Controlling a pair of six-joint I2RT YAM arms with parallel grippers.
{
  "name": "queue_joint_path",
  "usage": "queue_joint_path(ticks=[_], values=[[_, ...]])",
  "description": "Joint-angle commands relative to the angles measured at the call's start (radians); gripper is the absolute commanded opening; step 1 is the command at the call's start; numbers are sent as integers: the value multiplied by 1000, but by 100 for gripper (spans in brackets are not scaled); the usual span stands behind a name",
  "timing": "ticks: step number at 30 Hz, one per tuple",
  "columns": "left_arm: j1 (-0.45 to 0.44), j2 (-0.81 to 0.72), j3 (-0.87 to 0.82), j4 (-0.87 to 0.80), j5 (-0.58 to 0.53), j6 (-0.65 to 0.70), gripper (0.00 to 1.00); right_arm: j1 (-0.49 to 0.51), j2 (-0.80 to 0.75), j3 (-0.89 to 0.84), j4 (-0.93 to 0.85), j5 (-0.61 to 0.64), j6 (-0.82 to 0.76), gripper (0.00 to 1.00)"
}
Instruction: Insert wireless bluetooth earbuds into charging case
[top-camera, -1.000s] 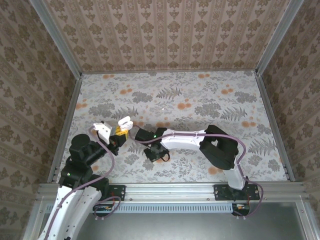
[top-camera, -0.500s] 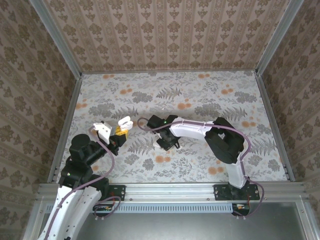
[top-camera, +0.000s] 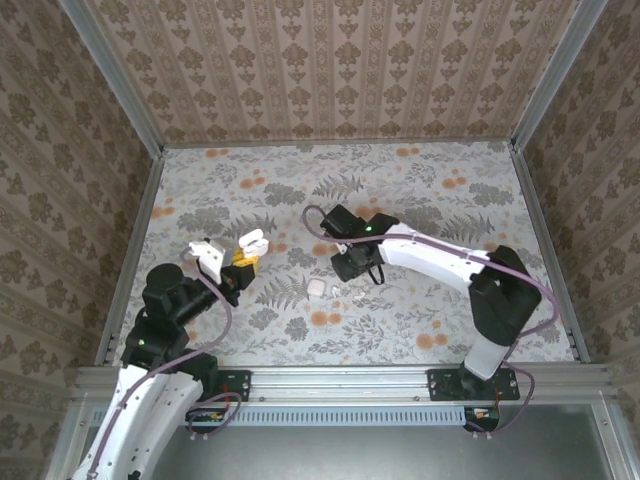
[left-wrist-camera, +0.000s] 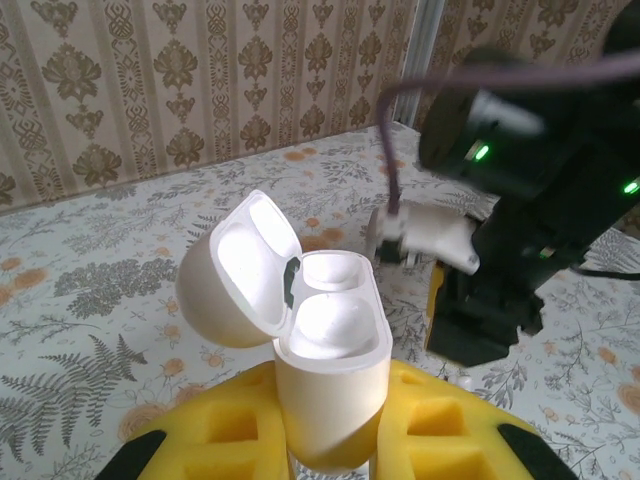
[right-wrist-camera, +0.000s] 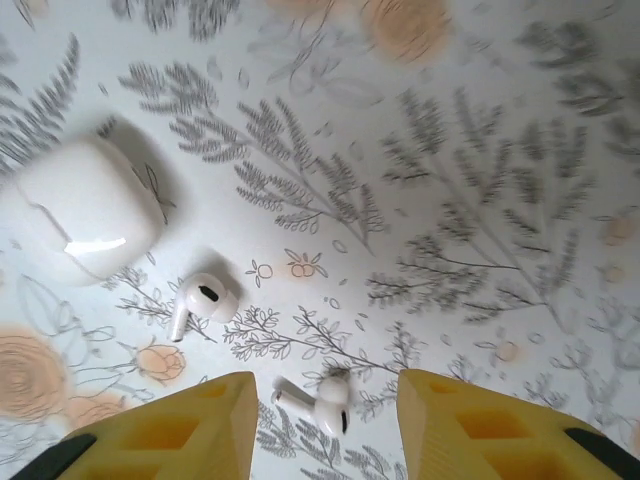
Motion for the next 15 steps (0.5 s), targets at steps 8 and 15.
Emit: queue_joint_path(ticks=[8, 15], values=[[8, 12, -62, 120, 59, -57, 0, 3, -9, -135, 136, -143, 469, 40], [7, 24, -60, 122, 87, -52, 0, 14, 58, -133, 172, -135, 574, 39]])
